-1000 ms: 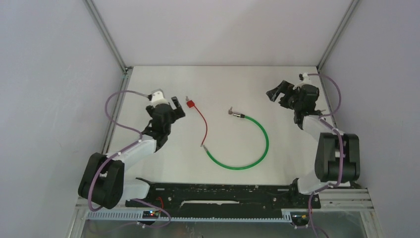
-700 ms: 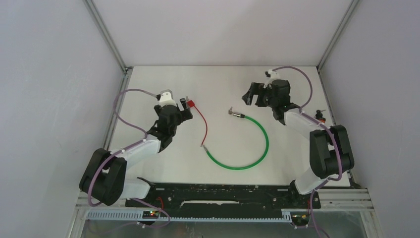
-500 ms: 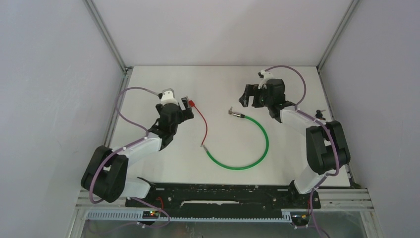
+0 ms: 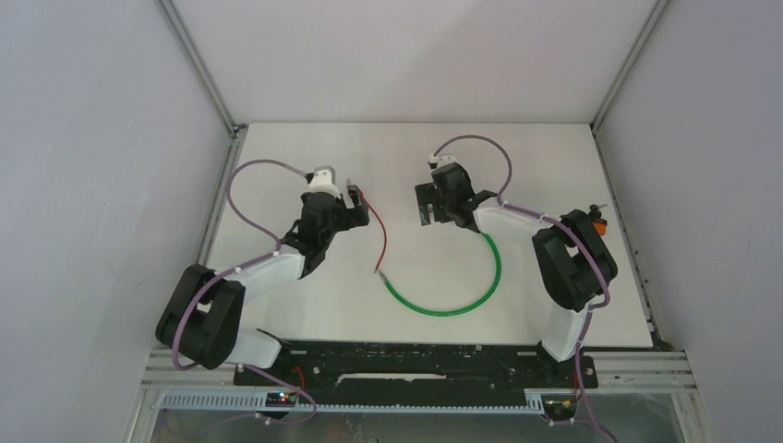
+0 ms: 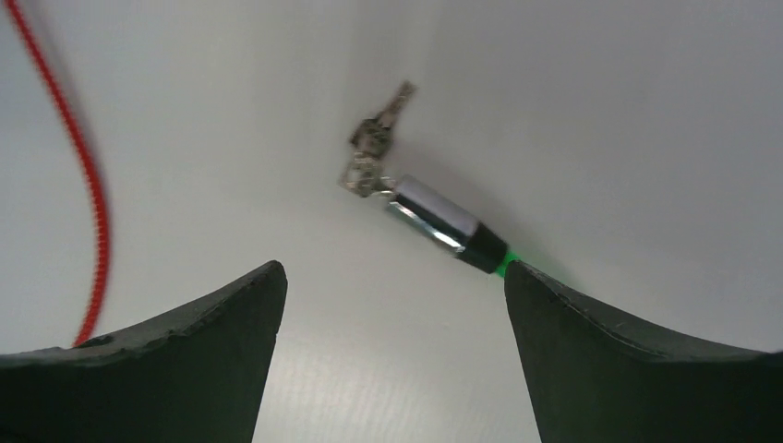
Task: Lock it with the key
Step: Adjust the lock at the center of the board.
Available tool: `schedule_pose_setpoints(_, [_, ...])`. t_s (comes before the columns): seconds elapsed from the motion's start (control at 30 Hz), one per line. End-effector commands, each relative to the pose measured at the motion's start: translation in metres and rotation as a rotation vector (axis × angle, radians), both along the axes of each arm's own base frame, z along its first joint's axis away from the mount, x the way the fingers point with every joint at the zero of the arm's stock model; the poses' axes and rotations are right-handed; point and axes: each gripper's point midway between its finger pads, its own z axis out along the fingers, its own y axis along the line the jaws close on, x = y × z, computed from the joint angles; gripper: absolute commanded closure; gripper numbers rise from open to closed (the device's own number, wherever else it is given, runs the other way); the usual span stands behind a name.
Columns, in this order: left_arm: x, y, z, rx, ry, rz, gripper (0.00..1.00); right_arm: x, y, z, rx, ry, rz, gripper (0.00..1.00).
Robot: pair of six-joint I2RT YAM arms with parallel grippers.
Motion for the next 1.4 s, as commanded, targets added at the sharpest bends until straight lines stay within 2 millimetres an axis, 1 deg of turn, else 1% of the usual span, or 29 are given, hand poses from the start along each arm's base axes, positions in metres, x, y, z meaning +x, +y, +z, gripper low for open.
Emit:
schedule_pose_setpoints(0.0, [0.015,-0.014,0.027,-0.014,-0.066,-0.039,0.00,0.025,-0.050,0.002,-0.100,-0.018,-0.174,0.10])
schedule_pose_setpoints(0.1, [0.016,-0.012,0.025,-0.005,-0.060,-0.030,0.00,0.027,-0.060,-0.014,-0.034,0.064,-0.199,0.12])
schedule_pose_setpoints(0.2, [0.016,-0.012,0.025,-0.005,-0.061,-0.035,0.00,0.029,-0.059,-0.027,0.044,0.125,-0.183,0.15])
schedule_pose_setpoints(0.3, [0.016,-0.013,0.025,-0.006,-0.063,-0.038,0.00,0.028,-0.060,-0.035,0.080,0.165,-0.182,0.16])
schedule_pose_setpoints(0.37, [0.016,-0.014,0.026,-0.009,-0.064,-0.042,0.00,0.026,-0.064,-0.037,0.072,0.174,-0.193,0.17])
schedule_pose_setpoints(0.5, [0.016,-0.016,0.024,-0.016,-0.059,-0.052,0.00,0.019,-0.067,-0.035,0.064,0.179,-0.197,0.18])
schedule_pose_setpoints(0.57, [0.016,-0.017,0.025,-0.016,-0.058,-0.057,0.00,0.016,-0.067,-0.031,0.077,0.168,-0.195,0.18])
schedule_pose_setpoints(0.67, [0.016,-0.017,0.025,-0.016,-0.063,-0.058,0.00,0.012,-0.062,-0.024,0.120,0.146,-0.172,0.18])
schedule_pose_setpoints(0.7, [0.016,-0.017,0.025,-0.016,-0.063,-0.059,0.00,0.009,-0.056,-0.023,0.148,0.151,-0.148,0.18])
schedule_pose_setpoints(0.77, [0.015,-0.019,0.025,-0.019,-0.062,-0.068,0.00,0.003,-0.053,-0.024,0.165,0.159,-0.128,0.16])
schedule_pose_setpoints(0.87, [0.015,-0.020,0.026,-0.023,-0.064,-0.074,0.00,-0.005,-0.051,-0.028,0.161,0.177,-0.106,0.08])
schedule_pose_setpoints(0.97, [0.015,-0.020,0.025,-0.018,-0.061,-0.075,0.00,-0.007,-0.050,-0.023,0.166,0.172,-0.095,0.07])
schedule_pose_setpoints(1.07, [0.015,-0.019,0.025,-0.017,-0.062,-0.075,0.00,-0.009,-0.044,-0.016,0.165,0.154,-0.062,0.09])
schedule_pose_setpoints(1.13, [0.015,-0.020,0.026,-0.017,-0.065,-0.077,0.00,-0.010,-0.036,-0.011,0.174,0.142,-0.014,0.11])
schedule_pose_setpoints(1.27, [0.015,-0.020,0.025,-0.018,-0.064,-0.081,0.00,-0.016,-0.024,-0.001,0.165,0.114,0.078,0.08])
schedule_pose_setpoints(1.37, [0.015,-0.020,0.024,-0.014,-0.060,-0.083,0.00,-0.019,-0.019,-0.006,0.104,0.127,0.121,0.07])
